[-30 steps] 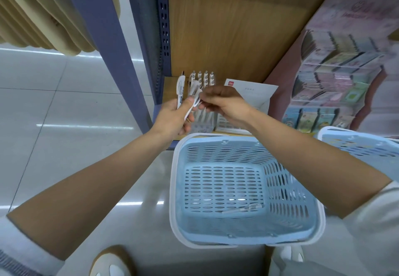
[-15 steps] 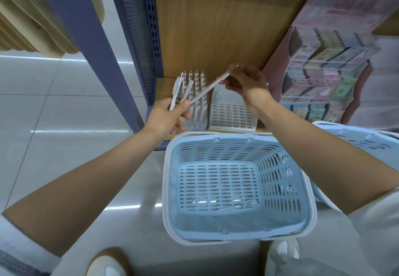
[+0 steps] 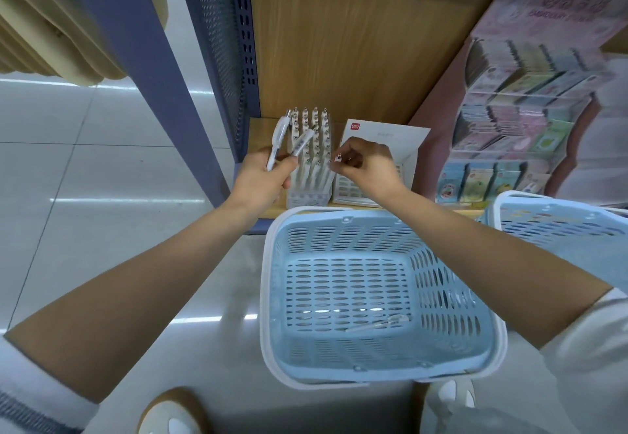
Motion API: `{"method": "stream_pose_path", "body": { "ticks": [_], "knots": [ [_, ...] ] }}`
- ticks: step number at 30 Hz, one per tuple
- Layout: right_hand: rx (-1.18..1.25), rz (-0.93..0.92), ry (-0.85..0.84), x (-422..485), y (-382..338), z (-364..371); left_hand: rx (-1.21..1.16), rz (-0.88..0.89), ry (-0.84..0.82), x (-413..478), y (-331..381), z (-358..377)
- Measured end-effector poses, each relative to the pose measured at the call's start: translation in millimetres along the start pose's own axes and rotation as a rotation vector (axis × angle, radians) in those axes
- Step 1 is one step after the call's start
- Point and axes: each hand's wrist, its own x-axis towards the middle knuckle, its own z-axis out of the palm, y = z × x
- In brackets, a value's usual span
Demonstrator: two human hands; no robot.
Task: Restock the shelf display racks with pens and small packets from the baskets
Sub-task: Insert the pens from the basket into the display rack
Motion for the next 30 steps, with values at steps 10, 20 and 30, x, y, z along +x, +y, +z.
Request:
{"method": "stream_pose_path", "body": {
  "ticks": [10,20,30],
  "knots": [
    [-0.002,0.001,0.022,3,3,4,0.025,0.023,-0.048,1,-4,1],
    [-0.092,0.101,-0.048,5,10,14,-0.017,-0.041,-0.059,3,-5,6],
    [-0.082,0.258,-0.136,10,-2,10,-0.015,-0.022,-0.097,-1,1,5]
  ]
}}
